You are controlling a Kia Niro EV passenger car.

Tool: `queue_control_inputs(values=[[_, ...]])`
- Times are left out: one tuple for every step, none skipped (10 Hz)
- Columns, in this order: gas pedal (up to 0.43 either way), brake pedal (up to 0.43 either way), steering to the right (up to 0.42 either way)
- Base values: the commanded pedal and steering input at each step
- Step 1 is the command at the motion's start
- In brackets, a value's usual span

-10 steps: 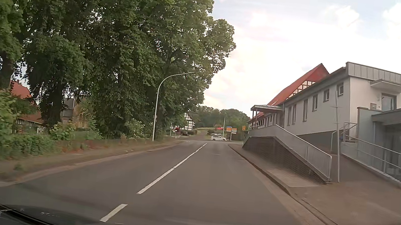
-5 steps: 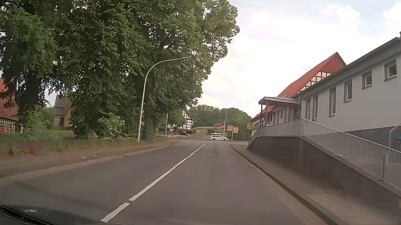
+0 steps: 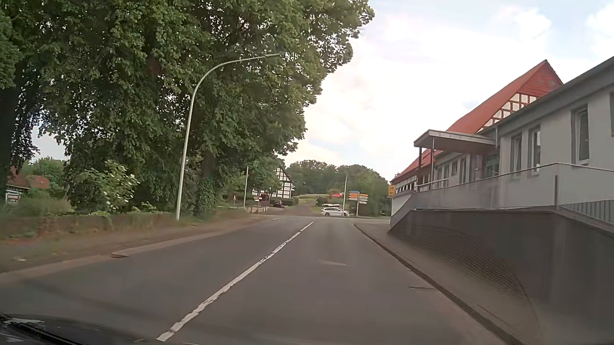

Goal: Follow the waypoints while adhering to traffic rules and regulations

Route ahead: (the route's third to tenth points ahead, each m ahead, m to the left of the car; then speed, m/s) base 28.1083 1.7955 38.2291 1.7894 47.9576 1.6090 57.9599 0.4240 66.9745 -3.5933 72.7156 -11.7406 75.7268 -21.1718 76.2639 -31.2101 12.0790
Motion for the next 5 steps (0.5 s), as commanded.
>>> queue_control_inputs(values=[[0.138,0.0,-0.001],[0.138,0.0,0.0],[0.138,0.0,0.0],[0.138,0.0,0.0],[0.138,0.0,0.0]])
